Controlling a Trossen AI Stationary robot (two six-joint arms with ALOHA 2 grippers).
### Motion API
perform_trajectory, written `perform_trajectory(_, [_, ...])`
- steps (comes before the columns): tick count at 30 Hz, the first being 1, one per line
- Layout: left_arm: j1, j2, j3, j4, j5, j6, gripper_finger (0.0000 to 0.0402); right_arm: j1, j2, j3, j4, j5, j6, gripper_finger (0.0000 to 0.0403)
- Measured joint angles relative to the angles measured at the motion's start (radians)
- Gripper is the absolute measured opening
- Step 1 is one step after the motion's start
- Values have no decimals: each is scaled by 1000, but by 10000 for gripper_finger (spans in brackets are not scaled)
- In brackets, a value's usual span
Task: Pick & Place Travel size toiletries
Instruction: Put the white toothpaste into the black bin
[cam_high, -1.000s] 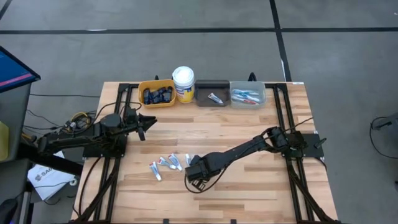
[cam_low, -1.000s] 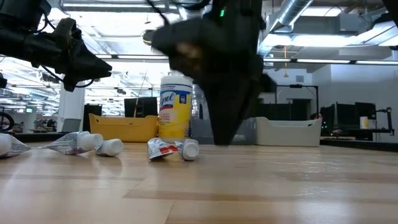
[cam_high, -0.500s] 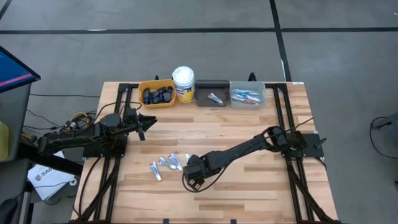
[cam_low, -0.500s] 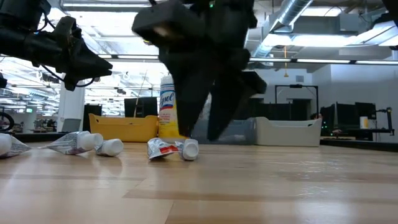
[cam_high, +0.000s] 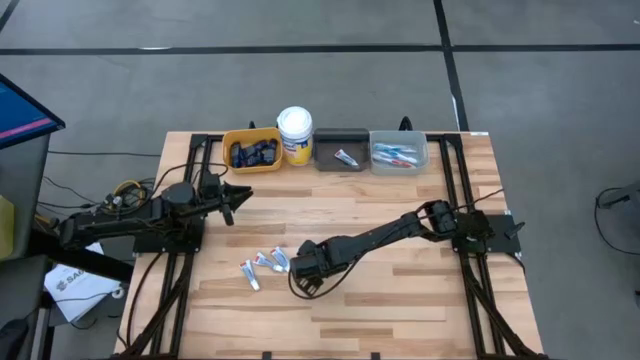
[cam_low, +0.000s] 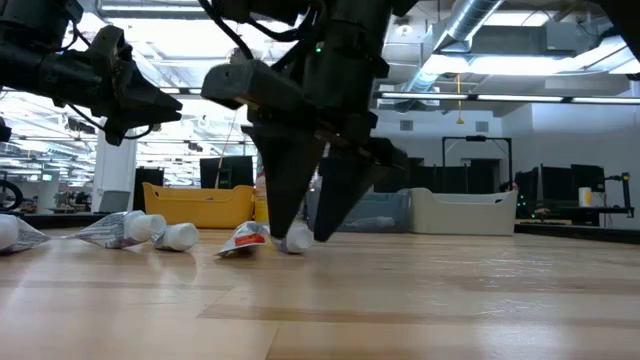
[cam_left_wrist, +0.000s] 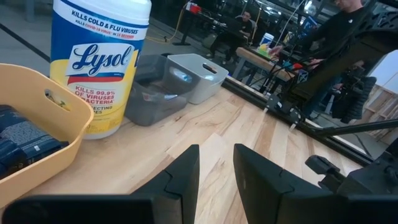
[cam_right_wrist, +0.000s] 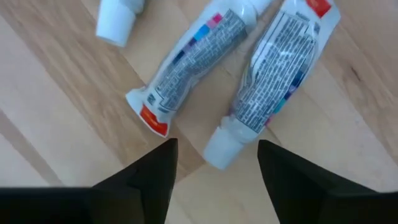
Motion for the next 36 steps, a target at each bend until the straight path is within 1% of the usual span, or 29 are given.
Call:
perform_trajectory(16, [0, 1, 0, 3, 1, 0, 95, -35, 1, 0, -34, 14, -29, 168])
perform_trajectory(28, [0, 1, 0, 7, 4, 0, 95, -39, 0, -17, -16, 3, -16, 173])
perform_trajectory(31, [0, 1, 0, 7, 4, 0, 95, -39, -3, -50, 10, 0, 6, 171])
perform_trajectory(36, [0, 1, 0, 8, 4, 0, 95, -39, -3, -53, -3, -2, 7, 164])
